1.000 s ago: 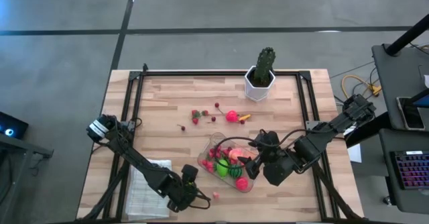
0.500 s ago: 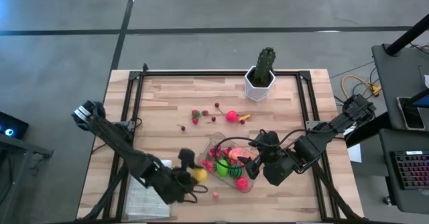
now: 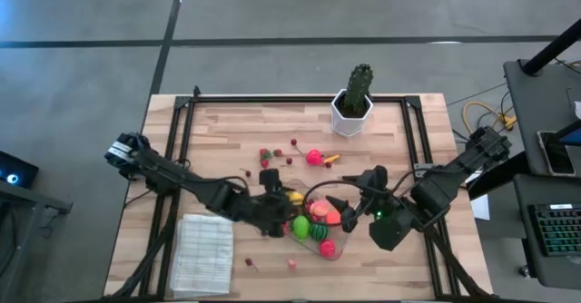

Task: Pick and placing Produce into tupperware
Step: Put the yellow pineapple into the transparent bin, then put the yellow corn into the transparent bin

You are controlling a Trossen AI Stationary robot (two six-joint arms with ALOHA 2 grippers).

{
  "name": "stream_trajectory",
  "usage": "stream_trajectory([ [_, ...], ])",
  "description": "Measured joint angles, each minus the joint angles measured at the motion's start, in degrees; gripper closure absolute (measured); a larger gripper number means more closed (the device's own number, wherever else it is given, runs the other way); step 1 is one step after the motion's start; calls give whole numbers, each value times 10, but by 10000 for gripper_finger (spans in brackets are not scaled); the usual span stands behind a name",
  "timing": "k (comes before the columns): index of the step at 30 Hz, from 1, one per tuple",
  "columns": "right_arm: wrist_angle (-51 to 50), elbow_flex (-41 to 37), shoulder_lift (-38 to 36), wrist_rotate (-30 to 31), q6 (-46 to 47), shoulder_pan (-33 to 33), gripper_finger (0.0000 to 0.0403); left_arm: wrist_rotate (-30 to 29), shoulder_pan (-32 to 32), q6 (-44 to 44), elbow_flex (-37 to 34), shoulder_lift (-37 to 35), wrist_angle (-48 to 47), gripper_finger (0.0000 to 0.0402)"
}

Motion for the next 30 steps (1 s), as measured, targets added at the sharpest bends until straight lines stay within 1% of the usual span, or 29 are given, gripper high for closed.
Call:
stream_trajectory([
  [2,-10,5,-2,1,0,1,46,18,15,-47,-4,12,-10,178],
  [4,-14,7,-2,1,0,2,46,44,28,-72,-4,26,-8,178],
  [7,-19,8,-2,0,1,3,46,48,35,-104,-2,42,-3,170],
  [13,-24,7,-2,0,1,2,46,46,36,-127,0,47,-2,115],
  [16,-25,7,-2,0,1,2,46,45,37,-122,-1,47,-4,85],
  [19,-29,7,-2,0,1,2,46,51,31,-117,1,45,-13,65],
  [21,-29,7,-2,-1,1,2,46,78,23,-117,2,34,-36,60],
  [22,-28,7,-2,-1,1,2,46,100,18,-117,3,25,-49,60],
  [27,-42,7,-1,-2,15,3,46,243,-19,-122,-2,-17,-146,59],
  [28,-48,7,-1,-2,20,3,46,262,-31,-122,-4,-21,-162,59],
  [30,-64,7,-1,-5,33,3,46,272,-56,-122,-4,-26,-180,59],
])
